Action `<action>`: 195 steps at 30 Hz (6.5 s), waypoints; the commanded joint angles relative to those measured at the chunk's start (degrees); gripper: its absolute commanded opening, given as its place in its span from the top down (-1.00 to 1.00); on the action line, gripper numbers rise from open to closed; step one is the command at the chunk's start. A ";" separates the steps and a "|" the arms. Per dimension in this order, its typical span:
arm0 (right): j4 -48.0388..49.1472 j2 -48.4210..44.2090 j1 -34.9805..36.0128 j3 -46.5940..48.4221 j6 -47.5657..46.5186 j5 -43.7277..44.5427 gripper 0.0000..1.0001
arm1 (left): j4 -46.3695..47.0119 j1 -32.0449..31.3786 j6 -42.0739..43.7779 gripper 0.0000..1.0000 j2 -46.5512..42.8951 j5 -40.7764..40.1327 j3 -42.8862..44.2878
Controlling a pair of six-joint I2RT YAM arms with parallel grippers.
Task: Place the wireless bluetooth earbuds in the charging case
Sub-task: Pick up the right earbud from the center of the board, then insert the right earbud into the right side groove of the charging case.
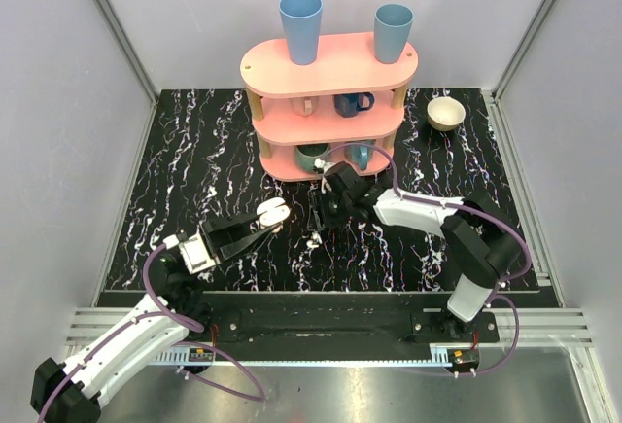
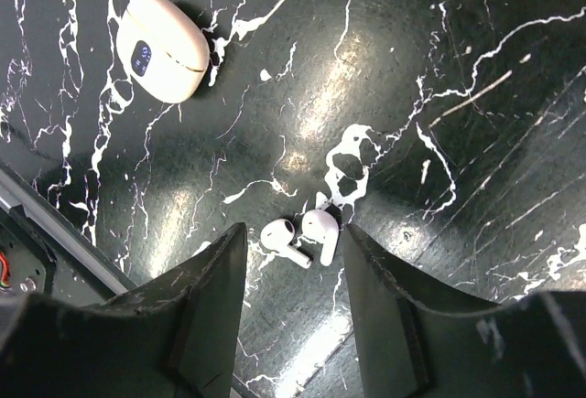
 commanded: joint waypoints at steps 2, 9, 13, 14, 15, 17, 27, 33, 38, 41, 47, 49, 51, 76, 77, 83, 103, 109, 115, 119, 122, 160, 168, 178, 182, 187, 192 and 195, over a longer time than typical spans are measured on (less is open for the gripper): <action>-1.70 1.69 0.40 3.08 -6.07 -2.10 -0.04 | 2.42 -0.27 0.87 1.00 0.91 -0.66 0.77; -5.30 3.19 1.02 6.16 -9.50 0.28 -0.05 | 2.68 -0.27 0.70 1.00 0.92 -0.83 0.77; -6.01 4.42 1.63 7.21 -10.73 -0.07 -0.05 | 2.42 -0.27 0.70 1.00 0.65 -0.92 0.77; -6.01 4.68 1.81 7.30 -10.99 -0.16 -0.06 | 2.33 -0.27 0.79 1.00 0.65 -1.10 0.77; -6.45 4.77 2.07 7.48 -11.00 0.36 -0.05 | 2.33 -0.27 0.79 1.00 0.65 -1.10 0.77; -6.80 5.30 2.60 8.01 -10.91 1.59 -0.05 | 2.33 -0.27 0.79 1.00 0.83 -1.10 0.77; -9.79 7.59 4.80 10.03 -12.05 4.23 -0.04 | 1.98 -0.27 0.61 1.00 0.48 -1.01 0.86; -10.93 7.76 4.88 10.47 -12.66 7.13 -0.03 | 1.89 -0.27 0.61 1.00 0.48 -1.01 0.95; -11.19 7.41 4.80 10.38 -12.93 8.27 0.04 | 1.80 -0.27 0.44 1.00 0.48 -1.01 0.95; -11.20 7.58 4.89 10.38 -12.84 8.19 0.05 | 1.80 -0.27 0.43 1.00 0.65 -1.01 1.03; -11.28 8.02 4.89 10.64 -12.75 8.28 0.10 | 1.71 -0.27 0.35 1.00 0.65 -1.01 1.03; -11.28 8.20 4.89 10.73 -12.84 8.36 0.10 | 1.72 -0.27 0.35 1.00 0.65 -1.10 1.03; -11.28 8.20 4.89 10.65 -12.75 8.54 0.10 | 1.72 -0.27 0.35 1.00 0.65 -1.10 1.03; -11.46 8.46 4.80 11.17 -12.49 9.68 0.13 | 2.16 -0.27 0.00 1.00 0.83 -1.36 0.95; -11.55 8.46 4.88 11.17 -12.58 9.51 0.16 | 2.16 -0.27 0.00 1.00 0.92 -1.36 0.95; -12.51 8.73 5.06 11.44 -12.75 9.59 0.17 | 2.24 -0.27 0.00 1.00 0.83 -1.28 0.95; -13.13 10.22 5.50 12.67 -14.07 9.68 0.17 | 1.80 -0.28 -0.18 1.00 1.00 -1.36 1.04; -13.48 9.61 5.41 12.23 -14.33 9.25 0.12 | 1.89 -0.27 -0.18 1.00 0.92 -1.36 1.12; -13.57 8.99 5.50 11.96 -15.04 8.63 0.07 | 2.07 -0.27 -0.18 1.00 1.18 -1.45 1.03; -14.27 9.69 5.68 12.40 -15.30 8.71 0.08 | 2.07 -0.36 -0.36 1.00 1.09 -1.36 1.12; -14.71 9.61 5.85 12.31 -15.56 9.15 0.11 | 1.89 -0.27 -0.27 1.00 0.83 -1.45 1.21; 11.10 -33.97 8.22 -7.45 -12.13 36.13 0.60 | -1.88 -0.27 0.43 1.00 0.91 -5.23 2.53; 25.78 -44.79 16.65 -10.01 -24.87 37.90 0.60 | -2.41 -0.27 -0.53 1.00 3.11 -5.58 3.85; 30.73 -42.87 24.22 -5.36 -34.89 31.57 0.60 | -5.40 -0.27 0.08 1.00 2.50 -6.29 4.29; 32.48 -40.67 27.37 -4.39 -36.74 30.34 0.60 | -6.19 -0.27 0.00 1.00 3.20 -6.90 4.37; 32.22 -38.82 28.88 -2.98 -37.27 29.55 0.60 | -6.02 -0.36 -0.18 1.00 3.73 -6.90 4.64; 31.78 -37.50 29.67 -2.80 -36.75 28.67 0.59 | -5.58 -0.27 -0.53 1.00 3.82 -7.17 4.55; 32.04 -36.71 29.76 -2.98 -36.40 28.84 0.60 | -4.70 -0.28 -0.97 1.00 3.99 -7.16 4.37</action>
